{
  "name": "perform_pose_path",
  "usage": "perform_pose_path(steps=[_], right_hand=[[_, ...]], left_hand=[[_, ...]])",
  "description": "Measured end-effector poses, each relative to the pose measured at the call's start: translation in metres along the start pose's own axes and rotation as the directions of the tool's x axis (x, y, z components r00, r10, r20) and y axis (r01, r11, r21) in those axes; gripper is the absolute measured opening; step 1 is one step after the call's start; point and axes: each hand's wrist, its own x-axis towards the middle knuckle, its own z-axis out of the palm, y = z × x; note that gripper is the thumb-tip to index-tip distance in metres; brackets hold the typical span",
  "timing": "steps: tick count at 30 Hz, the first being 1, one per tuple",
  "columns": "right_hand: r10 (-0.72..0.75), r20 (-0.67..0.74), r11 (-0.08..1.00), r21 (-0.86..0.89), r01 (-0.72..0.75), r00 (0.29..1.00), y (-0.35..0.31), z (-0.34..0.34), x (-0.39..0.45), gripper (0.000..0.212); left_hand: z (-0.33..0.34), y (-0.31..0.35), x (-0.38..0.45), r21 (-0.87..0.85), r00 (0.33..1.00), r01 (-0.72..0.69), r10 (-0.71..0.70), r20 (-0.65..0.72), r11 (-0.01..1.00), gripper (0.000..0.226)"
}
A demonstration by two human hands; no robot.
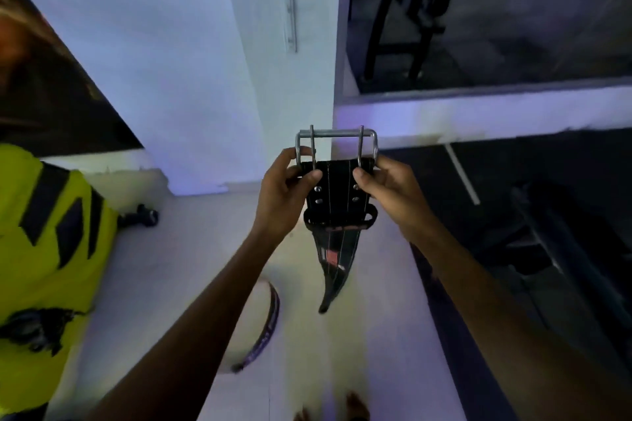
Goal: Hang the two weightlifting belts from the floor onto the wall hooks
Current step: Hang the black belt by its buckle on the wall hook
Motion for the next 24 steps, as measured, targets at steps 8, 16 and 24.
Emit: perform_pose_path(steps=[8, 16, 24], right_hand=[[-0.269, -0.090, 0.963, 0.000, 0.270, 0.959, -0.138, 0.009, 0.039, 0.023], [-0.379, -0.140, 0.915, 0.087, 0.393, 0.915, -0.274, 0.003, 0.070, 0.025], [-0.566, -0.165, 0.811, 0.065, 0.582, 0.808, -0.357, 0.004, 0.078, 0.027]], left_hand=[[-0.020, 0.138, 0.043, 0.027, 0.958, -0.236, 0.237, -0.162, 0.971, 0.009], [-0.026, 0.271, 0.085, 0.060, 0.860, -0.399, 0.396, -0.321, 0.915, 0.009], [-0.026, 0.370, 0.118, 0.056, 0.736, -0.521, 0.482, -0.476, 0.851, 0.009]])
